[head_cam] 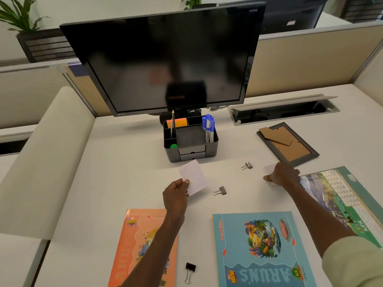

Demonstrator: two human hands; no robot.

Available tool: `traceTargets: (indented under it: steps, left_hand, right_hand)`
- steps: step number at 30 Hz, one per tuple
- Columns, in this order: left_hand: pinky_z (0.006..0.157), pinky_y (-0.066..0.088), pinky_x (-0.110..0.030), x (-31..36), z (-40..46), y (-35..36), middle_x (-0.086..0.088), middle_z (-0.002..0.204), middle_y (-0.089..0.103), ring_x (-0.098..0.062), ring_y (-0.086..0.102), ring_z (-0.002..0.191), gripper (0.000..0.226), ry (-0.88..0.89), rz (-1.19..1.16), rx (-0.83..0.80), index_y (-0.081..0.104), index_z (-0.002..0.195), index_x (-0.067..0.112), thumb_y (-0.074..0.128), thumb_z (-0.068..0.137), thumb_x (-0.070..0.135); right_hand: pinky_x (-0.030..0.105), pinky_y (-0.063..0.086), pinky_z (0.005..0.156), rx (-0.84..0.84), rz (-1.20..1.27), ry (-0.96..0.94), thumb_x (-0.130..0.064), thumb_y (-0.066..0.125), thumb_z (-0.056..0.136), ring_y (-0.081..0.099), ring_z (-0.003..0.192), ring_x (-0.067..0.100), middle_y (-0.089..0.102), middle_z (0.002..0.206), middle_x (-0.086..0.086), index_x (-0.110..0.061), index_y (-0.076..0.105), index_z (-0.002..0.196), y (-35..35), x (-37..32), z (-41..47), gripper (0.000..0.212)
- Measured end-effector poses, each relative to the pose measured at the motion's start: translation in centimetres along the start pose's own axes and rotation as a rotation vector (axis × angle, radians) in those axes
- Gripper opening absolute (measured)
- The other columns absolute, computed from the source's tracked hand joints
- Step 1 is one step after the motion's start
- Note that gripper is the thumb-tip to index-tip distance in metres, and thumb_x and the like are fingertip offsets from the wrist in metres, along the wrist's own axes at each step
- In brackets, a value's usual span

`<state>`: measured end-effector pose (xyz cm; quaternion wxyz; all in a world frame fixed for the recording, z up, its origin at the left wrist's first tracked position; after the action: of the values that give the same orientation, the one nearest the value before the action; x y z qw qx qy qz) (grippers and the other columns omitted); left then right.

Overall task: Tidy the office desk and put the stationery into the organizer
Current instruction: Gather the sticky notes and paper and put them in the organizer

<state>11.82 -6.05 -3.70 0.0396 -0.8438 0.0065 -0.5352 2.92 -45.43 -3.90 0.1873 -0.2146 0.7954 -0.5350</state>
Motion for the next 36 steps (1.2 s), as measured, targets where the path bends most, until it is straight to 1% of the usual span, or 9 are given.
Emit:
traceTargets:
  steps: [7,11,15,18,21,25,28,31,36]
  left_hand:
    - [0.072,0.05,-0.034,-0.2,-0.5,0.1,0.007,0.072,0.069,-0.016,0.059,0.067,0.014,-0.015,0.004,-0.007,0.069,0.076,0.027,0.069,0.088,0.02]
    - [0.069,0.046,-0.033,-0.1,-0.6,0.2,0.004,0.066,0.066,-0.018,0.057,0.067,0.019,0.006,0.032,-0.018,0.069,0.07,0.024,0.068,0.088,0.021]
    - [0.069,0.046,-0.034,0.1,-0.5,0.2,0.001,0.069,0.067,-0.018,0.058,0.067,0.02,0.018,0.052,-0.022,0.069,0.068,0.022,0.068,0.088,0.022]
    - [0.071,0.048,-0.036,0.2,-0.3,0.5,0.004,0.067,0.066,-0.019,0.059,0.069,0.025,0.022,0.045,-0.022,0.068,0.063,0.025,0.069,0.088,0.021]
    - [0.072,0.05,-0.036,0.4,-0.5,1.3,0.006,0.069,0.068,-0.02,0.061,0.074,0.022,0.013,-0.01,-0.056,0.07,0.068,0.025,0.068,0.088,0.017]
    - [0.08,0.057,-0.04,1.1,-0.8,2.5,0.002,0.081,0.074,-0.02,0.067,0.078,0.013,0.026,-0.05,-0.139,0.074,0.08,0.023,0.068,0.088,0.014]
    - [0.079,0.06,-0.034,1.4,-0.9,3.2,-0.002,0.092,0.076,-0.021,0.072,0.087,0.009,0.03,-0.09,-0.201,0.074,0.093,0.018,0.069,0.087,0.013]
    - [0.082,0.059,-0.037,1.6,-1.0,3.7,-0.01,0.097,0.076,-0.026,0.072,0.091,0.016,0.047,-0.147,-0.268,0.073,0.102,0.007,0.07,0.087,0.009]
    - [0.082,0.059,-0.035,1.6,-0.4,3.2,-0.007,0.097,0.076,-0.023,0.073,0.089,0.019,0.09,-0.105,-0.204,0.074,0.104,0.009,0.071,0.086,0.011]
  right_hand:
    - [0.041,0.043,0.089,0.048,0.026,0.074,-0.051,0.083,0.063,0.045,0.116,0.037,0.055,0.122,0.022,-0.002,0.055,0.117,-0.7,1.0,-0.1,0.077]
    - [0.046,0.044,0.092,0.101,0.139,0.03,-0.026,0.07,0.084,0.052,0.115,0.039,0.058,0.122,0.022,0.001,0.054,0.118,-0.8,0.4,-0.8,0.046]
    - [0.039,0.047,0.088,0.118,0.321,-0.14,-0.01,0.06,0.088,0.058,0.109,0.039,0.061,0.117,0.025,0.007,0.057,0.112,-1.8,-1.8,-1.8,0.03]
    - [0.037,0.049,0.082,0.061,0.527,-0.266,-0.016,0.062,0.088,0.059,0.101,0.033,0.063,0.113,0.018,0.001,0.061,0.112,-2.8,-5.3,-4.0,0.03]
    - [0.039,0.054,0.075,-0.167,0.797,-0.349,-0.02,0.066,0.087,0.063,0.09,0.026,0.066,0.106,0.011,-0.006,0.064,0.113,-2.0,-9.5,-6.9,0.03]
    - [0.03,0.052,0.071,-0.39,0.915,-0.393,-0.028,0.065,0.089,0.064,0.088,0.016,0.068,0.106,0.005,-0.012,0.062,0.119,-0.2,-14.0,-9.9,0.033]
    - [0.038,0.054,0.084,-0.413,0.922,-0.412,-0.03,0.062,0.091,0.063,0.098,0.024,0.065,0.115,0.008,-0.012,0.057,0.123,1.2,-15.7,-10.7,0.037]
    - [0.032,0.054,0.075,-0.353,0.962,-0.414,-0.03,0.067,0.088,0.061,0.097,0.023,0.062,0.117,0.008,-0.015,0.053,0.118,1.8,-16.3,-11.0,0.037]
    - [0.017,0.052,0.067,-0.268,0.979,-0.496,-0.026,0.07,0.085,0.058,0.099,0.021,0.055,0.118,0.0,-0.022,0.041,0.124,2.0,-17.4,-11.9,0.048]
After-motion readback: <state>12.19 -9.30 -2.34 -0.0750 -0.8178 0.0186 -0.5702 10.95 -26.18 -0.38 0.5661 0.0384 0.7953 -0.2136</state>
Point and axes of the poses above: each hand's wrist, its own z-axis towards the middle knuckle, its own y-axis out of the palm, x = y × z, the point moved 9 cm from there along z, towards the middle knuckle
